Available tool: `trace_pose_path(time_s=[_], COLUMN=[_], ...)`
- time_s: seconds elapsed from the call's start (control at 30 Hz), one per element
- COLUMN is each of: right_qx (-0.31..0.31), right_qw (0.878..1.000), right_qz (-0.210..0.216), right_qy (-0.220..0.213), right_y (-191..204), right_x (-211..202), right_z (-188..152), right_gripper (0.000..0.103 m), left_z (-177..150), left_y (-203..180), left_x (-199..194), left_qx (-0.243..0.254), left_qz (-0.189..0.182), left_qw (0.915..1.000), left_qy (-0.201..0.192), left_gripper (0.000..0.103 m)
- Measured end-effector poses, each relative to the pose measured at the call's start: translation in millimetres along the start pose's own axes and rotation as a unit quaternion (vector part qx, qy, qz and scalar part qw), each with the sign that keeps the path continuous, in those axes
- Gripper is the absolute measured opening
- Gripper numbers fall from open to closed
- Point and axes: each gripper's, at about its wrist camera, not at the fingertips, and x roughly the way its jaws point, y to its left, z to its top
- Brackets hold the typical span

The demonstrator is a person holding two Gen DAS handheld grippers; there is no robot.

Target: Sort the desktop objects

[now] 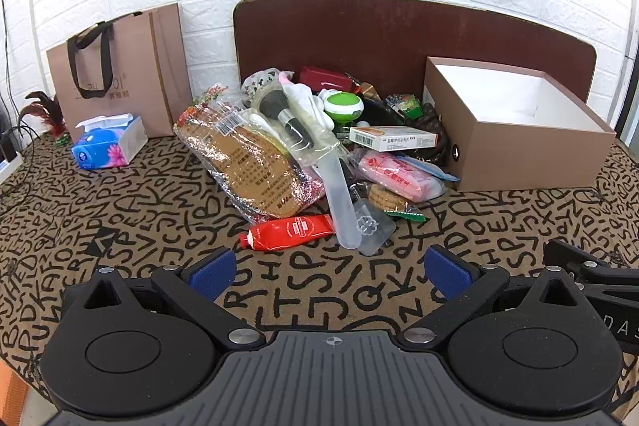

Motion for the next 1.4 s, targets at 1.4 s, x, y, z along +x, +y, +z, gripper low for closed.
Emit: trace_pose_path(time_s=[1.4], right_qx=[-0.014], right_qw=[0.999], right_qz=[0.017], right_qy=[0.048], right_y=[11.6], right_x=[66.2], right_z=[9.7], right_gripper=[0.103], left_z=[7.1], left_y=[15.1], left_x=[69.8], left_qx=[0.012], left_qz=[0.015], left_qw=[0.9990], left_qy=[0.041], left_gripper=[0.103])
